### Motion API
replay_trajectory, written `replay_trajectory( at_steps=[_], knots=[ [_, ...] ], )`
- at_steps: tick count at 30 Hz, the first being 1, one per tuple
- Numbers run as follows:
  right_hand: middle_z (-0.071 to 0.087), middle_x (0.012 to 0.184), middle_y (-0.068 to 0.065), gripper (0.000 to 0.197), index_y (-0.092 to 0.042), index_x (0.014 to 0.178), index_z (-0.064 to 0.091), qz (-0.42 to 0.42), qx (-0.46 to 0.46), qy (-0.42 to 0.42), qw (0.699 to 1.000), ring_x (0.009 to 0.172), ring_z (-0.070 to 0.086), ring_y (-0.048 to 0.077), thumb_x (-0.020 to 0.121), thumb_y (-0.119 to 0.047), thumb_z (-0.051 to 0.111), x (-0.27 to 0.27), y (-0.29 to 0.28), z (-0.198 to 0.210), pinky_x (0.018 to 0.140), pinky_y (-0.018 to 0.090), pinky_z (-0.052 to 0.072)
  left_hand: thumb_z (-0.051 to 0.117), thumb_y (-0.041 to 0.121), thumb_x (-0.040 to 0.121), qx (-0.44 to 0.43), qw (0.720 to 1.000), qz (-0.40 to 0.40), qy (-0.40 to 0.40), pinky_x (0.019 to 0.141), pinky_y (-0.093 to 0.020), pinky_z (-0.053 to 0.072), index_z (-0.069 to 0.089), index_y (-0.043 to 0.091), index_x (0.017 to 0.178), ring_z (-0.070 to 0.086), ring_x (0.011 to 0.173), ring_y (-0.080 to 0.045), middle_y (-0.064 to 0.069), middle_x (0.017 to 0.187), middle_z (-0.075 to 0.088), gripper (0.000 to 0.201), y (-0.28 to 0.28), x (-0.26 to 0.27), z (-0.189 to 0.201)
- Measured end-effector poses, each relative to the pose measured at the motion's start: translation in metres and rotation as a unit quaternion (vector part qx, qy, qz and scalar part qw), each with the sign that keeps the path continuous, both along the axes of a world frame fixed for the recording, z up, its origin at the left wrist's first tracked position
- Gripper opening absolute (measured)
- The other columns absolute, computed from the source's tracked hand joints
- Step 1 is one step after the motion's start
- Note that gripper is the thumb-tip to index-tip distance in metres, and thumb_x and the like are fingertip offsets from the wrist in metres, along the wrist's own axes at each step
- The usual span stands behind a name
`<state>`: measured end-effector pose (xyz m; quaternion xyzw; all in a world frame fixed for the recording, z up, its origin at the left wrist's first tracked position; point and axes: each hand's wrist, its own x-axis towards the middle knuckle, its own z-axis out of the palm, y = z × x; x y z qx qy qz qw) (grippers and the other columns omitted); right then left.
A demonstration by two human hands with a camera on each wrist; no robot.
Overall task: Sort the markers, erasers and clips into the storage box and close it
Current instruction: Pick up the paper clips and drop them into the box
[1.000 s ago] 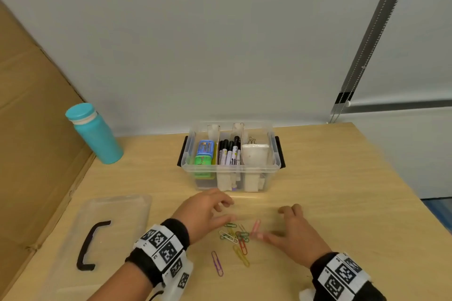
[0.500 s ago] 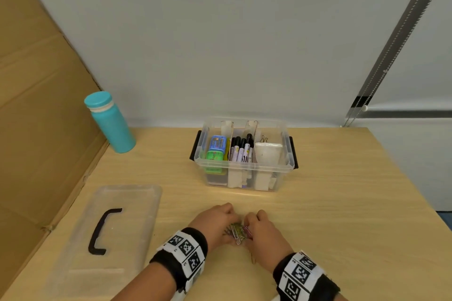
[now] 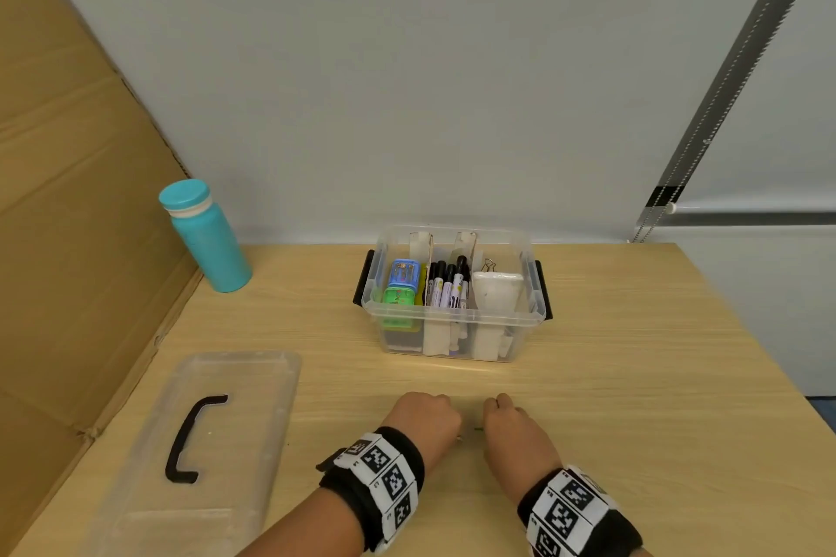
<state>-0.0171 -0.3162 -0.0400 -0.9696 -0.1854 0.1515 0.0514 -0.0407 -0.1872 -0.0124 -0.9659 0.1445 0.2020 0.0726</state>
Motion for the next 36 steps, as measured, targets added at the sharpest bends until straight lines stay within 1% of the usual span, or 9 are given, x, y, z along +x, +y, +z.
replay_trajectory(
  at_steps=[4, 9, 12, 16, 20, 23, 28, 32, 36],
  knots=[
    [0.047, 0.127, 0.01, 0.034, -0.008, 0.123, 0.047, 0.006, 0.012, -0.01, 1.0, 0.111, 0.052, 0.023, 0.092, 0.003, 0.037, 0.005, -0.009, 0.002, 0.086, 0.029, 0.045, 0.044, 0.004, 0.094, 0.012, 1.0, 0.009, 0.0, 0.068, -0.037, 0.036, 0.06, 0.0, 0.107, 0.061, 0.094, -0.036, -0.018, 0.107, 0.061, 0.021, -0.001, 0.002, 0.002],
    [0.055, 0.085, -0.002, 0.017, -0.023, 0.074, 0.048, -0.075, 0.149, 0.074, 0.983, 0.071, 0.051, 0.012, 0.086, -0.011, 0.053, 0.028, -0.046, 0.01, 0.063, 0.017, 0.043, 0.05, 0.029, 0.092, -0.09, 0.989, 0.116, -0.024, 0.077, -0.034, 0.046, 0.062, 0.014, 0.105, 0.061, 0.094, -0.026, -0.007, 0.106, 0.064, 0.023, 0.026, -0.007, 0.002],
    [0.063, 0.072, 0.003, 0.013, -0.014, 0.073, 0.057, -0.157, 0.272, 0.172, 0.934, 0.056, 0.059, 0.01, 0.085, -0.011, 0.062, 0.038, -0.07, 0.017, 0.057, 0.021, 0.051, 0.056, 0.042, 0.087, -0.208, 0.958, 0.193, -0.052, 0.081, -0.029, 0.052, 0.066, 0.024, 0.099, 0.063, 0.088, -0.014, 0.006, 0.095, 0.068, 0.024, 0.048, -0.02, -0.001],
    [0.066, 0.077, 0.008, 0.008, -0.005, 0.086, 0.064, -0.191, 0.458, 0.252, 0.831, 0.067, 0.061, 0.015, 0.09, -0.009, 0.058, 0.047, -0.076, 0.055, 0.08, 0.037, 0.056, 0.063, 0.034, 0.083, -0.307, 0.91, 0.265, -0.08, 0.079, -0.021, 0.052, 0.07, 0.031, 0.096, 0.063, 0.082, -0.004, 0.015, 0.084, 0.065, 0.015, 0.069, -0.034, -0.004],
    [0.064, 0.08, 0.004, 0.006, -0.007, 0.088, 0.062, -0.149, 0.59, 0.209, 0.765, 0.066, 0.062, 0.011, 0.089, -0.005, 0.056, 0.064, -0.053, 0.12, 0.069, 0.027, 0.054, 0.067, 0.033, 0.08, -0.347, 0.889, 0.285, -0.094, 0.073, -0.017, 0.051, 0.071, 0.032, 0.095, 0.062, 0.075, -0.003, 0.015, 0.079, 0.065, 0.016, 0.077, -0.037, -0.004],
    [0.064, 0.086, 0.004, 0.008, -0.012, 0.088, 0.061, -0.118, 0.557, 0.06, 0.82, 0.069, 0.066, 0.011, 0.089, -0.004, 0.059, 0.085, -0.024, 0.136, 0.069, 0.024, 0.055, 0.067, 0.034, 0.081, -0.362, 0.884, 0.28, -0.099, 0.07, -0.013, 0.05, 0.071, 0.032, 0.097, 0.061, 0.073, -0.001, 0.016, 0.08, 0.065, 0.017, 0.073, -0.039, -0.004],
    [0.066, 0.099, 0.004, 0.014, -0.015, 0.101, 0.06, 0.011, 0.179, -0.012, 0.984, 0.087, 0.062, 0.016, 0.097, -0.021, 0.047, 0.107, 0.004, 0.113, 0.078, 0.024, 0.051, 0.067, 0.034, 0.08, -0.394, 0.872, 0.273, -0.098, 0.07, -0.013, 0.05, 0.07, 0.034, 0.096, 0.061, 0.071, -0.001, 0.019, 0.078, 0.063, 0.016, 0.065, -0.045, -0.004],
    [0.064, 0.107, 0.002, 0.028, -0.016, 0.118, 0.058, 0.009, 0.238, -0.049, 0.97, 0.09, 0.062, 0.016, 0.101, -0.023, 0.038, 0.099, -0.007, 0.109, 0.071, 0.016, 0.044, 0.068, 0.034, 0.079, -0.42, 0.862, 0.27, -0.083, 0.07, -0.012, 0.051, 0.068, 0.04, 0.089, 0.061, 0.073, 0.001, 0.018, 0.079, 0.066, 0.012, 0.065, -0.054, -0.007],
    [0.054, 0.133, 0.003, 0.039, -0.014, 0.131, 0.051, -0.031, 0.217, -0.219, 0.951, 0.117, 0.053, 0.016, 0.101, -0.03, 0.031, 0.081, -0.029, 0.079, 0.097, 0.026, 0.045, 0.067, 0.032, 0.082, -0.443, 0.853, 0.25, -0.115, 0.073, -0.011, 0.052, 0.062, 0.045, 0.092, 0.06, 0.085, 0.005, 0.02, 0.084, 0.066, 0.017, 0.054, -0.054, 0.014]
  ],
)
